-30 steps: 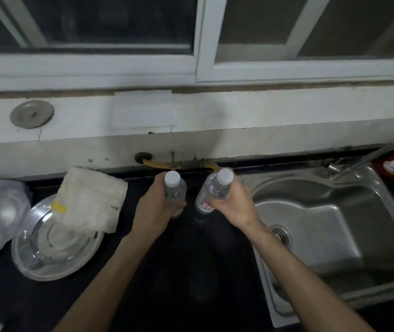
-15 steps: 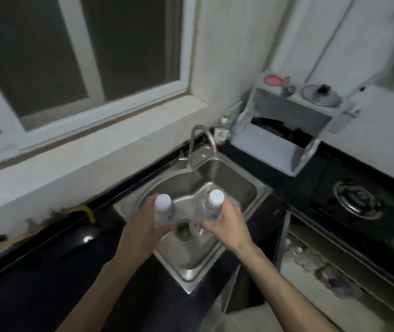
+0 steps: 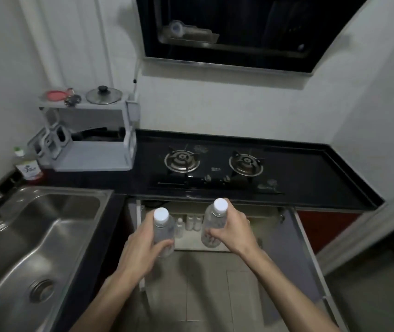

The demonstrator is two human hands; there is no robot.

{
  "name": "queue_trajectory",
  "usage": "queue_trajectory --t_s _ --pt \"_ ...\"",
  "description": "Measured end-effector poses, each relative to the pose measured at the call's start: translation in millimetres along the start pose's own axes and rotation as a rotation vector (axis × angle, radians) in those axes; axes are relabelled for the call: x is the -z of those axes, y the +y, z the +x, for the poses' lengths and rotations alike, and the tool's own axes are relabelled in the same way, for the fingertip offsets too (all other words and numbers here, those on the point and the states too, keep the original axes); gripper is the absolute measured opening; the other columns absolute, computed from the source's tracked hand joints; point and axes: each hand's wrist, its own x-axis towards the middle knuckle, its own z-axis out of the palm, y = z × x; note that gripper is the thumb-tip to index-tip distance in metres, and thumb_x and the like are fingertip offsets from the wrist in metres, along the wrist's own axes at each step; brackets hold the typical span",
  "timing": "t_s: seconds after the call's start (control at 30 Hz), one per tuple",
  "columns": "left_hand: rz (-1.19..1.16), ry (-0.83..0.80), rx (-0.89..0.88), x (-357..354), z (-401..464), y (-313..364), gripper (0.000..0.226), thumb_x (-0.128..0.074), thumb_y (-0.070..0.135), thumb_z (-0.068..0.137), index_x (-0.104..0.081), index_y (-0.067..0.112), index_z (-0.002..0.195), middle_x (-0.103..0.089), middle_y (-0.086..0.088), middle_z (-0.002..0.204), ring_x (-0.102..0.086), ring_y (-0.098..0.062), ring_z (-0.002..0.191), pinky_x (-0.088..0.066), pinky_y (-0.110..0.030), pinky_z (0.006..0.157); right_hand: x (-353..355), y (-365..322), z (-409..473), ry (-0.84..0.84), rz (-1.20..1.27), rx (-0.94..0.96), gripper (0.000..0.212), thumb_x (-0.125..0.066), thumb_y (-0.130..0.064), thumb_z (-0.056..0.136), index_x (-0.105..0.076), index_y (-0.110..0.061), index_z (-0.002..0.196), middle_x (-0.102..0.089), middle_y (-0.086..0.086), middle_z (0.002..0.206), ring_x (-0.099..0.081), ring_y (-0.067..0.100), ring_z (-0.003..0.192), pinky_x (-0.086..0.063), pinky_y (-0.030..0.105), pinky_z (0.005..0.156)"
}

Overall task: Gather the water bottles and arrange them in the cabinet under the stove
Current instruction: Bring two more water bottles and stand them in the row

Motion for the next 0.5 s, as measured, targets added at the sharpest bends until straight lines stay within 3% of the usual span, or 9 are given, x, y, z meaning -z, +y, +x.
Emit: queue_trajectory --t_s 0.37,0.5 --pt "0.005 -0.04 0.019 -102 47 84 0.072 -0.085 0.047 0.085 -0.035 0.044 0.136 -0.062 0.016 0.126 -0.064 -0.019 0.117 -0.055 -0.049 0.096 74 112 25 0.001 0.063 -0.079 0.053 -0.088 -0.032 0.07 -0.053 -0.037 0.109 -0.071 -0.015 0.097 -0.068 0.01 0.093 -0.055 0.032 0.077" --pt "-0.054 -0.039 0.109 -139 63 81 0.053 -0.083 0.042 0.087 -0.04 0.054 0.116 -0.065 0.023 0.112 -0.066 -0.008 0.103 -0.055 -0.044 0.086 55 145 40 -0.032 0.074 -0.144 0.047 -0.083 -0.038 0.072 -0.056 -0.034 0.111 -0.073 -0.009 0.097 -0.07 0.016 0.093 -0.059 0.039 0.08"
